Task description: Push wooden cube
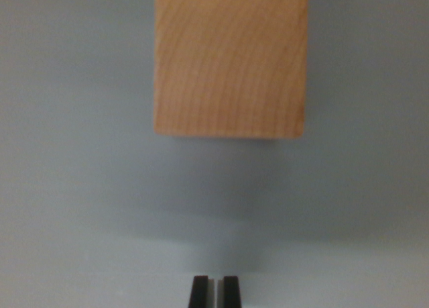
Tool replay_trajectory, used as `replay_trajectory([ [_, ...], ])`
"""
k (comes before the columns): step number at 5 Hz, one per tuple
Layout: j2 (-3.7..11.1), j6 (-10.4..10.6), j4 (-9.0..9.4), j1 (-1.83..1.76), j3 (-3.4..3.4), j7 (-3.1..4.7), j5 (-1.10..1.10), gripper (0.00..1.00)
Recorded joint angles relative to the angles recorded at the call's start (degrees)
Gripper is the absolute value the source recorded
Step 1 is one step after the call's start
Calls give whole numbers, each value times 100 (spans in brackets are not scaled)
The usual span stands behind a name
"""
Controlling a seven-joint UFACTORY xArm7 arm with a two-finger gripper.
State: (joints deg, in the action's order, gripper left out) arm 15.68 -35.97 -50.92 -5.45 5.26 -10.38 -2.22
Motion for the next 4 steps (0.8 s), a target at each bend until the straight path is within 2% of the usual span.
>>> replay_trajectory([
  [1, 0, 0, 0, 0, 0, 0, 0, 100],
  [2, 83, -51, -134, 1, -6, 9, -3, 100],
  [3, 83, -51, -134, 1, -6, 9, -3, 100],
  [4, 188, -115, -303, 3, -13, 20, -6, 100],
])
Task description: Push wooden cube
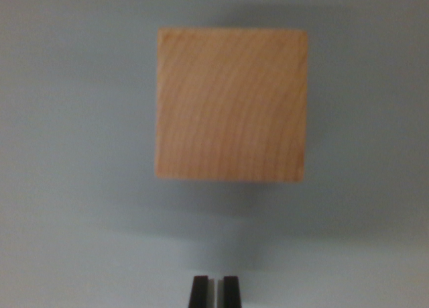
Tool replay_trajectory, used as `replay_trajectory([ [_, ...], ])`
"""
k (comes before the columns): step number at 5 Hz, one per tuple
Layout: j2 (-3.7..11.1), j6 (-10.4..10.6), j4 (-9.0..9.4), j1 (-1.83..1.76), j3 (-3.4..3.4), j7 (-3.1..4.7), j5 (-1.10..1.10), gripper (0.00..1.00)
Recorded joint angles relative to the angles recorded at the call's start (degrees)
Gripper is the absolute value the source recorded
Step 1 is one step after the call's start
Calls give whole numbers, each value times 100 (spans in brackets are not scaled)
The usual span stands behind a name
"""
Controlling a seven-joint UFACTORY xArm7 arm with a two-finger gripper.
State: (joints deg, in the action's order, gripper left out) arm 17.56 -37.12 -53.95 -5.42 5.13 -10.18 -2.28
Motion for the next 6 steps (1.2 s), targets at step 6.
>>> replay_trajectory([
  [6, 411, -252, -663, 7, -28, 43, -14, 100],
])
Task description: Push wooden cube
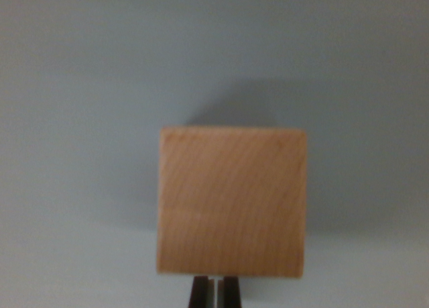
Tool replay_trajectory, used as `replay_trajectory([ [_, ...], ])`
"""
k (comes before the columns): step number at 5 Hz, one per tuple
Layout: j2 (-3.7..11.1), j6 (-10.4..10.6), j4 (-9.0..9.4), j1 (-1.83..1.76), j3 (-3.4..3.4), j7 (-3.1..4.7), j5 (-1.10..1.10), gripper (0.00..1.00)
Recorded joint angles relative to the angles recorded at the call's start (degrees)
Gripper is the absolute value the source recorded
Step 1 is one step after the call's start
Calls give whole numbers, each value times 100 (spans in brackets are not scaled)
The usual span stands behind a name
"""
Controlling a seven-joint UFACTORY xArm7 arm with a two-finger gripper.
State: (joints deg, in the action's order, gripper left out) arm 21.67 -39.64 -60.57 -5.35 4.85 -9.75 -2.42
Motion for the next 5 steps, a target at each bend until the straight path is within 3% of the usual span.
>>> replay_trajectory([
  [1, 0, 0, 0, 0, 0, 0, 0, 100],
  [2, 161, -99, -259, 3, -11, 17, -5, 100],
  [3, 161, -99, -259, 3, -11, 17, -5, 100],
  [4, 327, -201, -528, 5, -23, 34, -11, 100],
  [5, 327, -201, -528, 5, -23, 34, -11, 100],
])
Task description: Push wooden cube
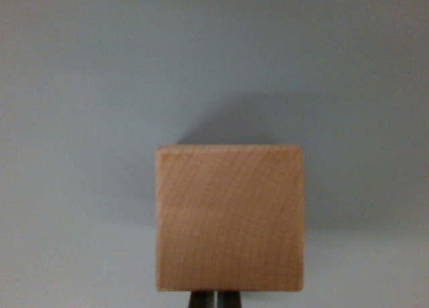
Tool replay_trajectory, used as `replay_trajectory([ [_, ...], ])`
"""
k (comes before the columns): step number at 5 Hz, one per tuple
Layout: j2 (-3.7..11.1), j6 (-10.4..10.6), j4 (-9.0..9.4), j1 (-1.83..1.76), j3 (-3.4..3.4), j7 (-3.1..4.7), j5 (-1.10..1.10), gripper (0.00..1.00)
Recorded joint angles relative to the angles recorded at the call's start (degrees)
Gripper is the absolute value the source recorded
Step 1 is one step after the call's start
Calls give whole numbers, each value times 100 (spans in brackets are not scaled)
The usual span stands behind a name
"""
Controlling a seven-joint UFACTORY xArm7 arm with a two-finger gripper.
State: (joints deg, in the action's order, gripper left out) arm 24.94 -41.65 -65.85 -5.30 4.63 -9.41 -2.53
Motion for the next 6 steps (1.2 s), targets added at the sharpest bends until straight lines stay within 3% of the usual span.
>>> replay_trajectory([
  [1, 169, -104, -272, 3, -12, 18, -6, 100],
  [2, 169, -104, -272, 3, -12, 18, -6, 100],
  [3, 337, -207, -544, 5, -23, 35, -11, 100],
  [4, 337, -207, -544, 5, -23, 35, -11, 100],
  [5, 494, -303, -797, 8, -34, 52, -17, 100],
  [6, 494, -303, -797, 8, -34, 52, -17, 100],
])
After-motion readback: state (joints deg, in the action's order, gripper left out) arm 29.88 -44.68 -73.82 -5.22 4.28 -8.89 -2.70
